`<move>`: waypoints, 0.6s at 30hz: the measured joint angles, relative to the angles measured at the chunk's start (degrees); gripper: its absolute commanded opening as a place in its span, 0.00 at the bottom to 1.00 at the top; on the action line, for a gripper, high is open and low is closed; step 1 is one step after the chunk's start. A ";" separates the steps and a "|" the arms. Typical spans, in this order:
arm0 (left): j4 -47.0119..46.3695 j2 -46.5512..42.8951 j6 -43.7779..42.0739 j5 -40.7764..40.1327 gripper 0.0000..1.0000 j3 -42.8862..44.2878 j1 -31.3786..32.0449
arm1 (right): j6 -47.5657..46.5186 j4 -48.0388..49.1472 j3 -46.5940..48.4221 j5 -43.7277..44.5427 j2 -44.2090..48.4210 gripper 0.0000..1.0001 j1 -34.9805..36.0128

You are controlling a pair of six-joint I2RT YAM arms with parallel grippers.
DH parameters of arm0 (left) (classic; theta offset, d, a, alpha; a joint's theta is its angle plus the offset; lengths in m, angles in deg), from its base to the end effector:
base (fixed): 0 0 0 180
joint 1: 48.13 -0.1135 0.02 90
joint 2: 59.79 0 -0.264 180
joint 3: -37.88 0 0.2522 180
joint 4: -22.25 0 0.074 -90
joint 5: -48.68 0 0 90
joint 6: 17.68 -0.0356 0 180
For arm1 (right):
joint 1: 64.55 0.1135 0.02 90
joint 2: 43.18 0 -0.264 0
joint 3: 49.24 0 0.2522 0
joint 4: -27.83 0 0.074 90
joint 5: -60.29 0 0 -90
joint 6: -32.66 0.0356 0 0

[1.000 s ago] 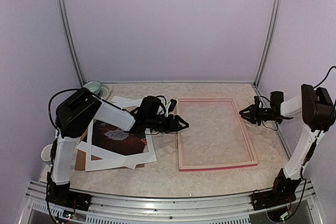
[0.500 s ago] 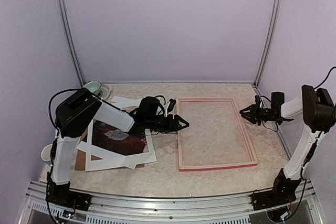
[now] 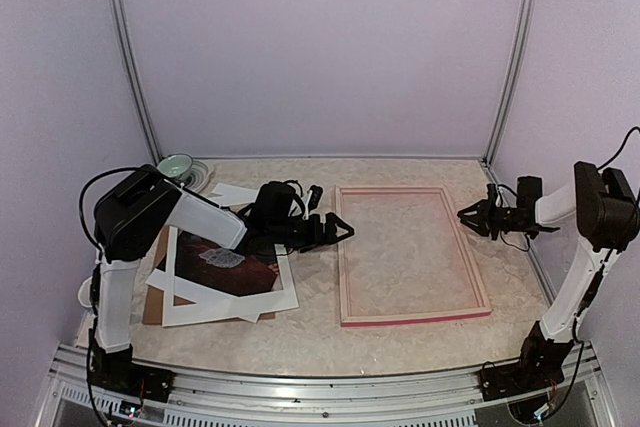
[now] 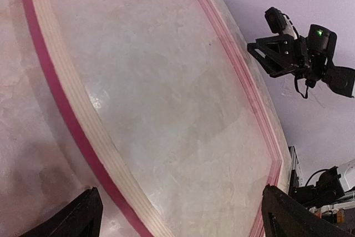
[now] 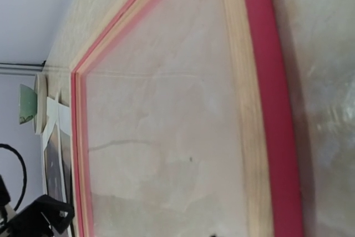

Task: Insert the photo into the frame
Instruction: Adjust the glass panel to frame the body.

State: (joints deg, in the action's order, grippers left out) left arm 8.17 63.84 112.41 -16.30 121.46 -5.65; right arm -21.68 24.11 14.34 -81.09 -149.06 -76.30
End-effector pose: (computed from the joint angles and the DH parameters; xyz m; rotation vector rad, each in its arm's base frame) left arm 0.3252 -0.3182 0.1245 0.3563 2.2264 -1.2937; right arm 0.3440 -0.0431 0.1285 0.5108 2.2645 1.2631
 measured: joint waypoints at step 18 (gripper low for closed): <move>8.31 -8.41 0.50 -10.64 0.99 -5.73 -0.94 | -0.31 -0.09 -3.13 4.46 2.60 0.58 -0.13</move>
State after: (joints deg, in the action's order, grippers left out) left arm 16.48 55.42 112.91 -26.95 115.73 -6.59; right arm -21.99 24.02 11.22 -76.63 -146.46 -76.43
